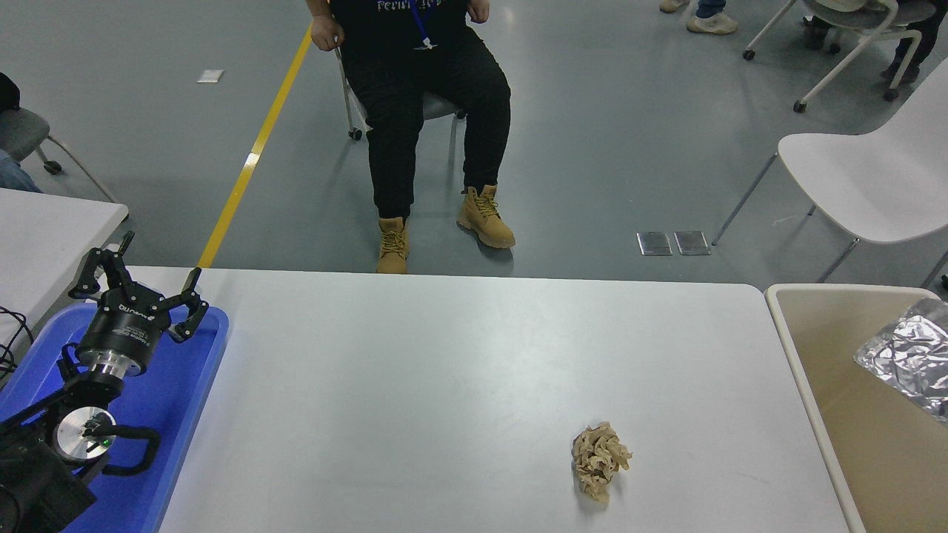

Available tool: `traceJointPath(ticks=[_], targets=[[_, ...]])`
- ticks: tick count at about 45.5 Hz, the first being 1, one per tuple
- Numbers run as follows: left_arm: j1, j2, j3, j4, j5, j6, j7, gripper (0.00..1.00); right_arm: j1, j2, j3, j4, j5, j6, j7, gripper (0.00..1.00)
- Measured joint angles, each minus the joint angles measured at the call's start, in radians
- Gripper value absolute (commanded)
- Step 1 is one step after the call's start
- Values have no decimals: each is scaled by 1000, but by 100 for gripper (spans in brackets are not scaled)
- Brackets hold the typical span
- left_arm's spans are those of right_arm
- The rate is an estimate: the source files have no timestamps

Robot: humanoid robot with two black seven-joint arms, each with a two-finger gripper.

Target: Clean the table surface

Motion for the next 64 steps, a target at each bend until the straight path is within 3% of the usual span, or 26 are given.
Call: traceJointPath(ticks=[31, 38, 46, 53, 64], targets=[[0, 0, 0, 0, 0, 0, 0, 100, -56, 70, 13, -1, 1, -45, -5, 1], [0, 0, 0, 0, 0, 0, 0, 100, -59, 72, 18, -1, 3, -66, -5, 48], [0, 0, 0, 0, 0, 0, 0, 100, -60, 72, 27, -1, 7, -110, -4, 63], [0, 0, 0, 0, 0, 0, 0, 100, -61, 72, 33, 0, 9, -133, -4, 94], [0, 0, 0, 0, 0, 0, 0, 100, -37, 66, 89, 2, 11, -148, -2, 97]])
